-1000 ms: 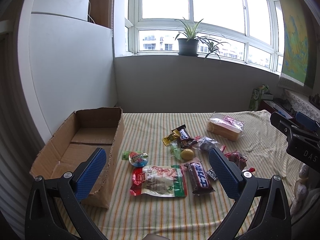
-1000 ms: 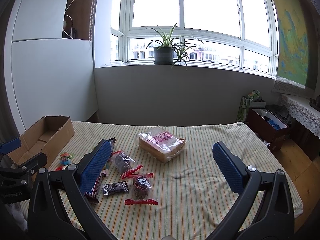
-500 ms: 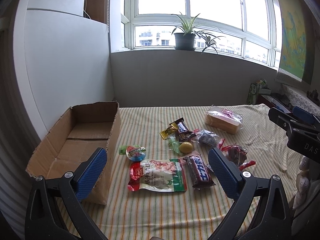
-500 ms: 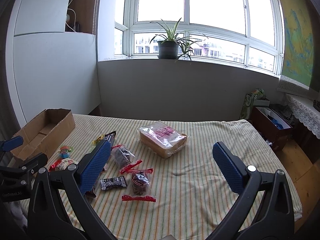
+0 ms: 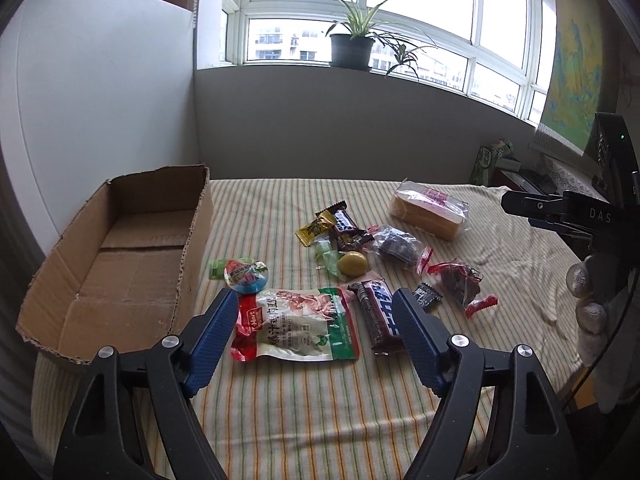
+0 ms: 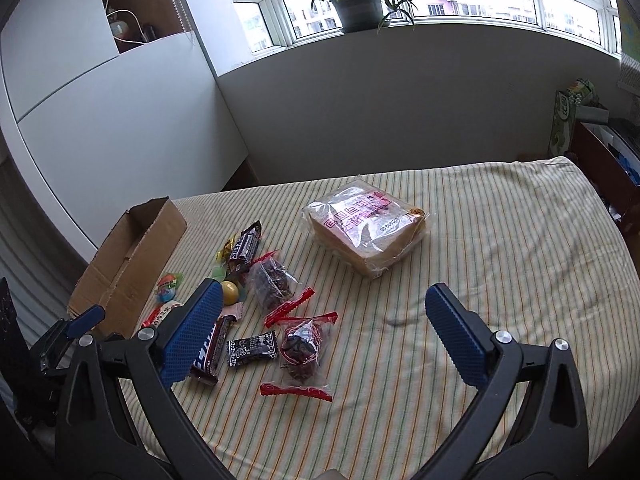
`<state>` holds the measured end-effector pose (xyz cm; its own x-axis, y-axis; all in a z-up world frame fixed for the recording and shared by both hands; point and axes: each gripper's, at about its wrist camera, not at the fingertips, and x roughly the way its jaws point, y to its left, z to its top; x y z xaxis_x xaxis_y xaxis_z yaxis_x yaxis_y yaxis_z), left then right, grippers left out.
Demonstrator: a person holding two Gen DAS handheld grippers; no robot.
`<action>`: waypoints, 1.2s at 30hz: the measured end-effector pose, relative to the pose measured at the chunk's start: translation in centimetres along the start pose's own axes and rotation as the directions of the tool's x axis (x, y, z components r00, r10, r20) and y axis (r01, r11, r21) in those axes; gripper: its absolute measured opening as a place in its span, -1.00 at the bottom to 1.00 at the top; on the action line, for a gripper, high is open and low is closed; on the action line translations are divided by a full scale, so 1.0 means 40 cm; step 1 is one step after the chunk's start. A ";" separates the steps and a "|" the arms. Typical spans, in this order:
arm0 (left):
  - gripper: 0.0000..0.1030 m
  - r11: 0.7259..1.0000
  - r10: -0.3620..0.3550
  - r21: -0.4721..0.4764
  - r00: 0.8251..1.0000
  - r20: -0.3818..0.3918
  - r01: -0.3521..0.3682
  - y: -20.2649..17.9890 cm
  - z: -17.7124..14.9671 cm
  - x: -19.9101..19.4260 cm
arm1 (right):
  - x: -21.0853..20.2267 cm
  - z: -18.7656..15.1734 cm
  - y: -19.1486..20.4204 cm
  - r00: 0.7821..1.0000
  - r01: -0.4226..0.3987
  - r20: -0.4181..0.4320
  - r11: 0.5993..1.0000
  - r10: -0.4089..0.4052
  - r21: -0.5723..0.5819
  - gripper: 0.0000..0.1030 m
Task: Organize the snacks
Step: 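Grasp the blue-wrapped chocolate bar with the left gripper while the right grasps the red-ended meat bag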
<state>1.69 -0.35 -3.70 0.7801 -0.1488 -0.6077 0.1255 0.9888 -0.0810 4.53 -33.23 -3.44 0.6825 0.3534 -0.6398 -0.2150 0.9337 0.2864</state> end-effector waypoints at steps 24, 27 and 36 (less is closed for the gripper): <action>-0.32 0.989 -0.149 -0.017 0.959 -0.239 0.149 -0.082 -0.006 0.185 | 0.109 -0.067 0.020 0.981 -0.047 -0.190 0.999 0.050 0.018 0.36; -0.32 0.990 -0.141 -0.006 0.955 -0.261 0.144 -0.088 -0.016 0.201 | 0.121 -0.071 0.046 0.981 -0.034 -0.193 0.999 0.029 -0.022 0.36; -0.37 0.991 -0.121 0.018 0.960 -0.253 0.129 -0.094 -0.016 0.208 | 0.163 -0.092 0.040 0.971 -0.002 -0.240 0.999 -0.010 -0.048 0.01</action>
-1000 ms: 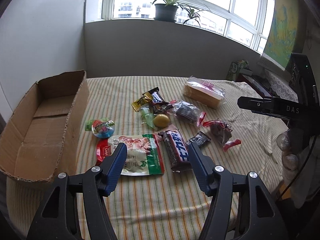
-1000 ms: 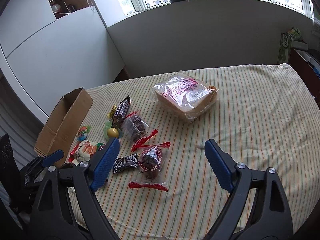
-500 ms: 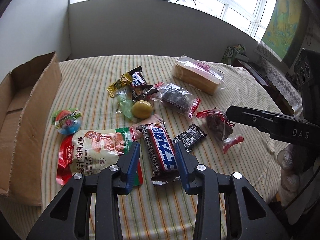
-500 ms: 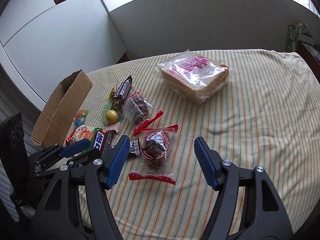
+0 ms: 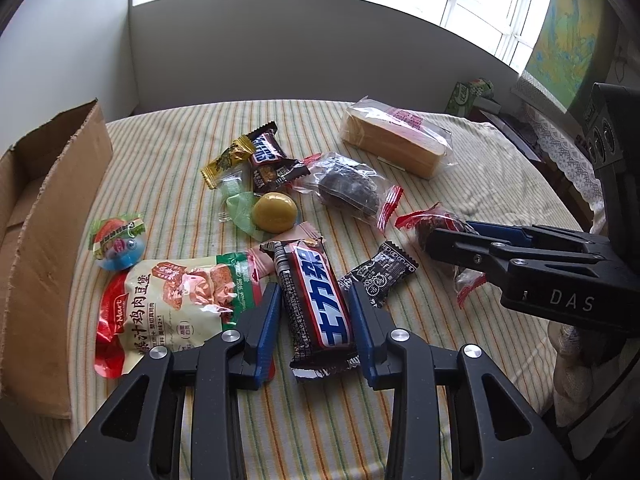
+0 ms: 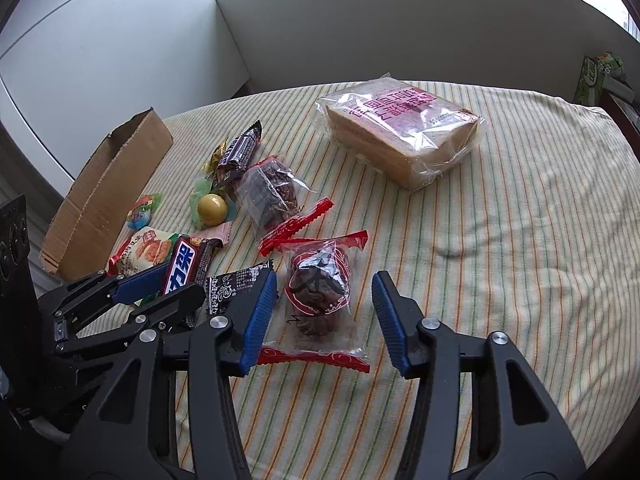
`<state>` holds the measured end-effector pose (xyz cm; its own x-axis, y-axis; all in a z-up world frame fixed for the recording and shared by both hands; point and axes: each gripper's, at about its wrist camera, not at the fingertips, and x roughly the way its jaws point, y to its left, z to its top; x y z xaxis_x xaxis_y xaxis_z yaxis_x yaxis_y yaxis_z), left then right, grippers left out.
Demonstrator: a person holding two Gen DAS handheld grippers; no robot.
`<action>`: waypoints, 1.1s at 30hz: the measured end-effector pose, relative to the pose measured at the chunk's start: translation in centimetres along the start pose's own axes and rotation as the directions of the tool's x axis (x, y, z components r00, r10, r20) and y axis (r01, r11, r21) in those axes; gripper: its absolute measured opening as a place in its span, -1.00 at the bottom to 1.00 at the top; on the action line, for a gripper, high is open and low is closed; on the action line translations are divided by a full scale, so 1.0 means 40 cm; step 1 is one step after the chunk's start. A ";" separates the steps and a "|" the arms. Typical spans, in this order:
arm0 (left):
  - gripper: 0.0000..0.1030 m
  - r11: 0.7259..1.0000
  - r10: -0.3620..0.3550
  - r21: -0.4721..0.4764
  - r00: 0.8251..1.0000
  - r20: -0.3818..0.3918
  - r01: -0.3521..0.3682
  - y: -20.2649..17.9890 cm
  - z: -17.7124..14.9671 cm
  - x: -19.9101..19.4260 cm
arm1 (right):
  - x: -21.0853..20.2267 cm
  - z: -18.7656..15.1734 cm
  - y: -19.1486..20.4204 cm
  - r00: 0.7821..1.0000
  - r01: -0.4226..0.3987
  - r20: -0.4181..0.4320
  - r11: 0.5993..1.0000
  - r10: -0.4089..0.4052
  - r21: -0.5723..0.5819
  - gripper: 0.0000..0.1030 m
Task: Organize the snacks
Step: 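Grasp the blue-wrapped chocolate bar with the left gripper while the right grasps the red-ended meat bag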
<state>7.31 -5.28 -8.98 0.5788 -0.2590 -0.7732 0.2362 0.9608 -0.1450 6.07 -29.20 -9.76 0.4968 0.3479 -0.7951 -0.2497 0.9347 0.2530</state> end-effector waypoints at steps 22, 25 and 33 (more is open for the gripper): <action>-0.44 0.999 -0.035 -0.038 0.999 0.028 0.036 0.012 -0.004 -0.023 | -0.034 -0.007 -0.028 0.999 -0.042 0.023 0.999 0.042 0.020 -0.25; -0.44 0.997 -0.050 -0.054 0.998 0.045 0.053 0.016 0.000 -0.038 | -0.052 -0.001 -0.030 0.998 -0.053 0.044 0.998 0.052 0.032 -0.26; -0.44 0.995 -0.055 -0.070 0.991 0.122 0.064 0.037 0.014 -0.099 | -0.080 0.025 0.019 0.994 -0.064 0.094 0.998 0.063 0.014 -0.26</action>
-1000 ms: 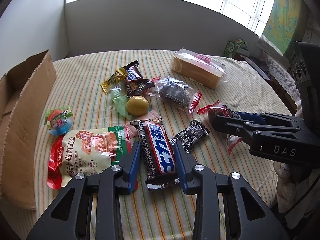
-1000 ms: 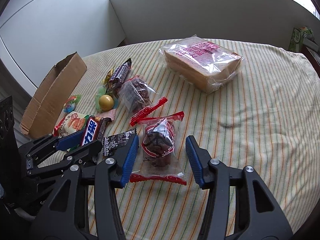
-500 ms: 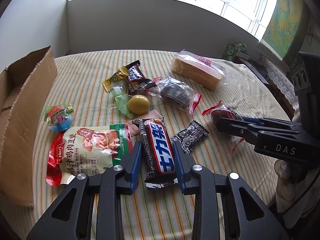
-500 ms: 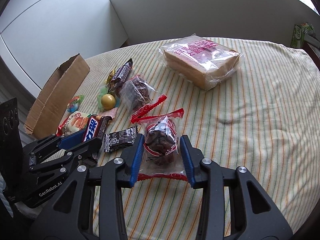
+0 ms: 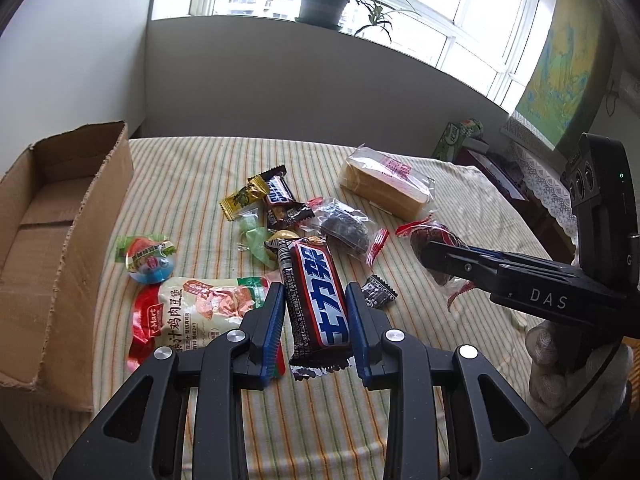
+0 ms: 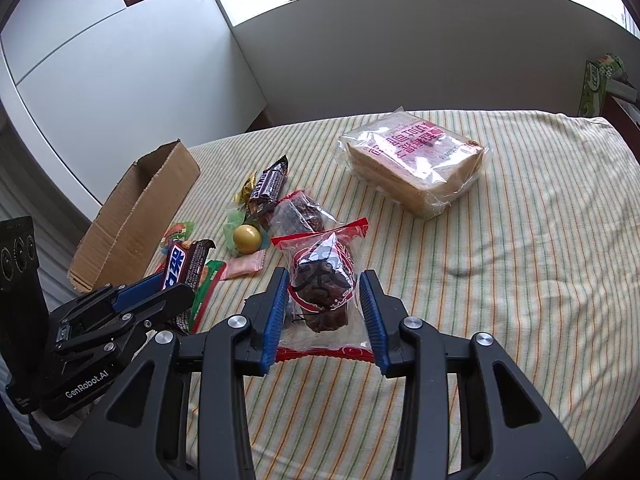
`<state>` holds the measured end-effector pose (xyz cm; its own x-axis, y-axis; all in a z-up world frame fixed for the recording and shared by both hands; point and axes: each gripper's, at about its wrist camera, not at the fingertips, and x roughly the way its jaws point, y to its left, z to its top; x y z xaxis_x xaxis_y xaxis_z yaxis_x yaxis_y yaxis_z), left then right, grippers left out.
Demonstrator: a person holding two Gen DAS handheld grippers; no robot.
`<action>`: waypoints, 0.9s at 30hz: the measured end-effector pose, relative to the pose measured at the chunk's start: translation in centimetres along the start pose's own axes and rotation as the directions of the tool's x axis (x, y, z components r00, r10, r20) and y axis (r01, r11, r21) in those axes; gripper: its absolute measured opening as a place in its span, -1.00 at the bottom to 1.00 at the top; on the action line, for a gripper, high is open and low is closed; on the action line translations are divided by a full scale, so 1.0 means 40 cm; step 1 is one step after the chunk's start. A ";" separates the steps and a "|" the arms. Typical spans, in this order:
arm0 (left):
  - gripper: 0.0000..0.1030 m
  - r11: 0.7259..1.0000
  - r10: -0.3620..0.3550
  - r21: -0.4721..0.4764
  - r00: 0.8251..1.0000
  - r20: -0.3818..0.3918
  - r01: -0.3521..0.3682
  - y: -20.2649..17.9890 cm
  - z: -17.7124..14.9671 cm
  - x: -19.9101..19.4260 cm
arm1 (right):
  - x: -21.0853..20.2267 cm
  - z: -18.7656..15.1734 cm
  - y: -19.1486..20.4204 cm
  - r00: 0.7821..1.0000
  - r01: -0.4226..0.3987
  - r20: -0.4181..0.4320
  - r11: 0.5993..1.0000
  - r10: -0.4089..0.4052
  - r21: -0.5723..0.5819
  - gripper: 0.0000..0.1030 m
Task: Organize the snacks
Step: 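Grasp the blue-wrapped chocolate bar with the left gripper while the right grasps the red-ended meat bag, then carry both held snacks over the cardboard box and open both grippers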
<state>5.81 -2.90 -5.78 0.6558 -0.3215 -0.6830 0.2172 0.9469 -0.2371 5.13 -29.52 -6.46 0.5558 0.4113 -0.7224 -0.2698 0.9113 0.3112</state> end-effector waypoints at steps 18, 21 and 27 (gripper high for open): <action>-0.44 0.991 0.102 -0.109 0.979 0.178 -0.083 0.164 0.018 -0.173 | 0.031 0.116 0.294 0.991 -0.087 0.089 0.984 0.101 -0.153 -0.26; -0.44 0.981 0.147 -0.154 0.971 0.191 -0.118 0.220 0.007 -0.196 | 0.056 0.127 0.346 0.988 -0.110 0.085 0.979 0.126 -0.172 -0.26; -0.44 0.959 0.223 -0.219 0.954 0.199 -0.178 0.312 -0.015 -0.230 | 0.126 0.130 0.450 0.986 -0.146 0.050 0.964 0.161 -0.223 -0.26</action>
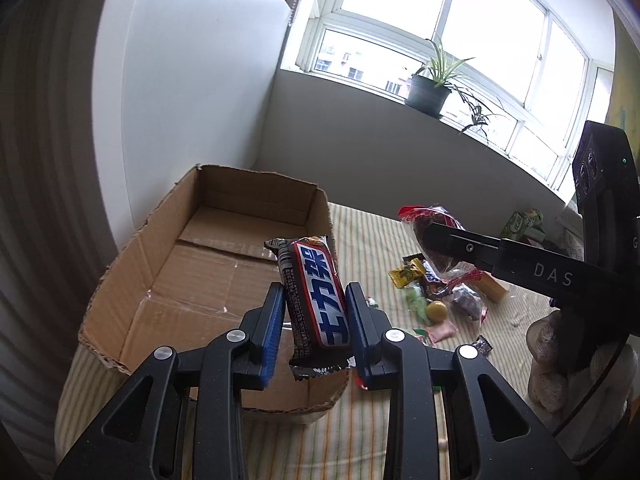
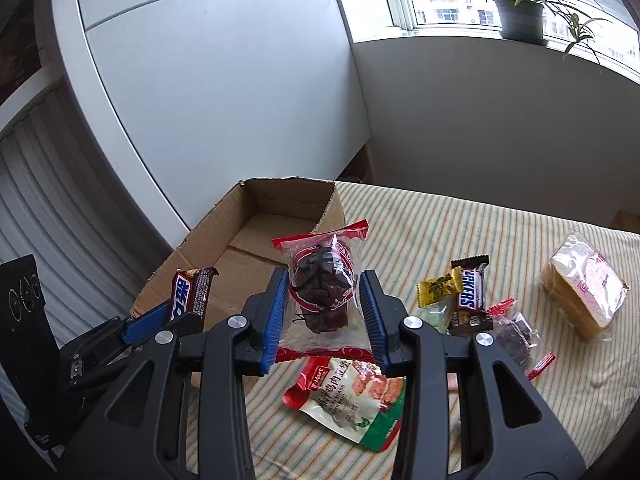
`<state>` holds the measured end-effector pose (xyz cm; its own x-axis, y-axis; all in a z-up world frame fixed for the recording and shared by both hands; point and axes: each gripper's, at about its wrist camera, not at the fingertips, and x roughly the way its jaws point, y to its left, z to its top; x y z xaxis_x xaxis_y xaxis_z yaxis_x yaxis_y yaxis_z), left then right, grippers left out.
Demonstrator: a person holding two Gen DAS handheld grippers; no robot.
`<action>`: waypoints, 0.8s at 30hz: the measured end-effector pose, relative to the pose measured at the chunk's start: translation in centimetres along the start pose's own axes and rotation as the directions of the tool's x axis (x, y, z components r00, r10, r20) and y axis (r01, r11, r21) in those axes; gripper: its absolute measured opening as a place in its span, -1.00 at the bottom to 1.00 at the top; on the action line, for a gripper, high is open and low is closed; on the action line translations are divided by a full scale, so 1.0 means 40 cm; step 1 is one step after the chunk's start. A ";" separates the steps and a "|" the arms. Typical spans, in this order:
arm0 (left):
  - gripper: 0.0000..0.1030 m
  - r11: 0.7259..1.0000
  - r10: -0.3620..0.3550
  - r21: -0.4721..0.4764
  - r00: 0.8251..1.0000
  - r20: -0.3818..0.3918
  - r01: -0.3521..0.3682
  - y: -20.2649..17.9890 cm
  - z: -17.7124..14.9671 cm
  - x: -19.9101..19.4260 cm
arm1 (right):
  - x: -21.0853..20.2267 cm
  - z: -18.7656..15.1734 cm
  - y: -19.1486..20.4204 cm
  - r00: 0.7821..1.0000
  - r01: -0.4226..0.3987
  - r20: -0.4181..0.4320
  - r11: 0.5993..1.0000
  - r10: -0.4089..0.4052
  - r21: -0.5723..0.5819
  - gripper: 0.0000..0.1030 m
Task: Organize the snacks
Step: 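Carry both held snacks over the cardboard box and open both grippers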
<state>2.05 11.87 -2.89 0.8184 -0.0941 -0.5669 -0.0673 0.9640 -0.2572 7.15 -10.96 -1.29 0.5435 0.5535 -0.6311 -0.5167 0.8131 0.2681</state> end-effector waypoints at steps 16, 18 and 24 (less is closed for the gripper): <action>-0.43 0.997 0.048 -0.063 0.999 -0.005 -0.048 0.124 -0.006 -0.009 | 0.164 0.018 0.160 0.996 -0.064 -0.073 0.994 0.058 -0.090 -0.49; -0.43 0.997 0.049 -0.067 0.999 0.007 -0.049 0.124 -0.004 -0.015 | 0.157 0.021 0.151 0.995 -0.072 -0.074 0.994 0.066 -0.081 -0.20; -0.09 0.996 0.048 -0.081 0.999 0.020 -0.047 0.121 0.001 -0.025 | 0.093 0.030 0.125 0.999 -0.035 -0.014 0.994 0.033 -0.105 0.28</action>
<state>0.91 16.65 -3.52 0.8256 -0.0423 -0.5627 -0.1514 0.9440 -0.2931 7.37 -4.62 -1.42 0.5168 0.5778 -0.6317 -0.6018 0.7700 0.2119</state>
